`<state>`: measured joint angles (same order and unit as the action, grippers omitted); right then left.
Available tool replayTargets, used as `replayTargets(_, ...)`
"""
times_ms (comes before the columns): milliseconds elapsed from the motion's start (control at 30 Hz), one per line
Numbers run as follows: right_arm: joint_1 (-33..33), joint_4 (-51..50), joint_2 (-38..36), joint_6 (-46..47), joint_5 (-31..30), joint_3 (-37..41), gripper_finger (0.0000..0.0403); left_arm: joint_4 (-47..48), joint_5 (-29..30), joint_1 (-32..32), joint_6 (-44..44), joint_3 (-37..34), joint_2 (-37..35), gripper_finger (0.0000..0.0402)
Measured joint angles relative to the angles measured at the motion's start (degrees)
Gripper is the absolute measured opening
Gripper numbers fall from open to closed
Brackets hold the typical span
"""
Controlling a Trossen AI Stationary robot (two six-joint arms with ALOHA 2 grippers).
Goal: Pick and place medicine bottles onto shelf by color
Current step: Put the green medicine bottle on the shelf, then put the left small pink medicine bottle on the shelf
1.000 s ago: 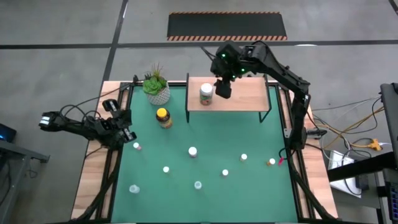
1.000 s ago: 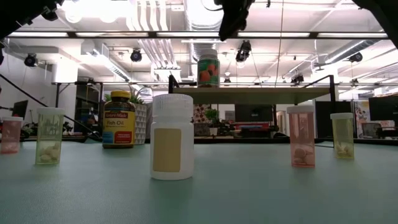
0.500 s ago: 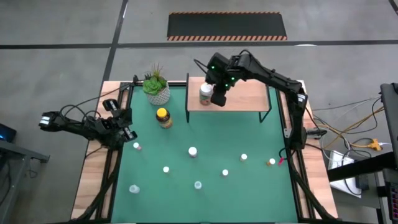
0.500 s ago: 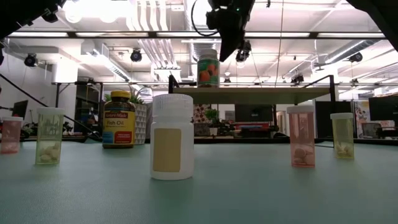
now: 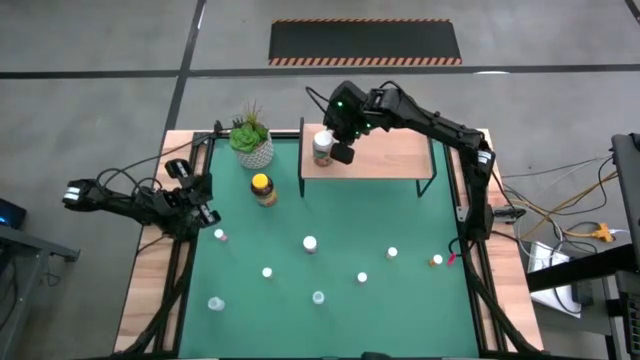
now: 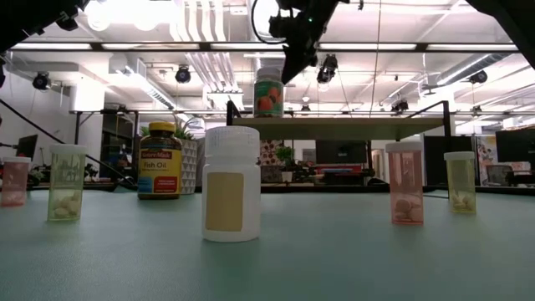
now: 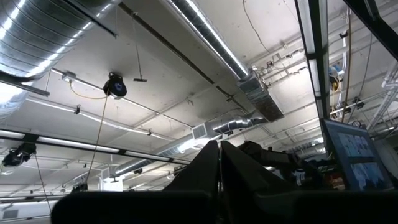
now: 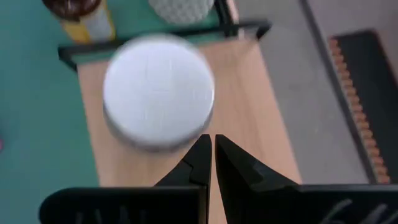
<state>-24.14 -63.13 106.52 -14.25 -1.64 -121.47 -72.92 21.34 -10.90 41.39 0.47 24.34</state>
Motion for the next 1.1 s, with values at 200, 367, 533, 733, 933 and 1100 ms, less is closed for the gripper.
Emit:
replayTargets(200, 0.13, 4.14, 0.22, -2.88, 0.17, 0.58, 0.0013, -0.01, 0.0, 0.0, -0.02, 0.0, -0.09, 0.0)
replayTargets(367, 0.22, 7.47, 0.22, -4.89, 0.84, 1.39, 0.0013, -0.05, 0.0, 0.0, -0.02, 0.0, -0.13, 0.0)
replayTargets(533, 0.28, 9.01, 0.24, -4.98, 5.11, 2.55, 0.0013, -0.07, -0.02, 0.0, -0.02, 0.0, -0.11, 0.0)
replayTargets(733, 0.3, 9.02, 0.32, -5.21, 5.11, 2.78, 0.0013, -0.07, -0.02, 0.0, -0.02, 0.0, -0.13, 0.0)
replayTargets(933, 0.35, 6.57, -0.17, -3.94, 4.21, 1.54, 0.0013, -0.1, -0.02, -0.02, -0.02, 0.0, -0.02, 0.0)
replayTargets(1100, 3.16, 3.49, -4.47, -2.34, 2.4, 4.37, 0.001, 0.13, -0.04, -0.02, -0.53, 0.0, 0.45, 0.0)
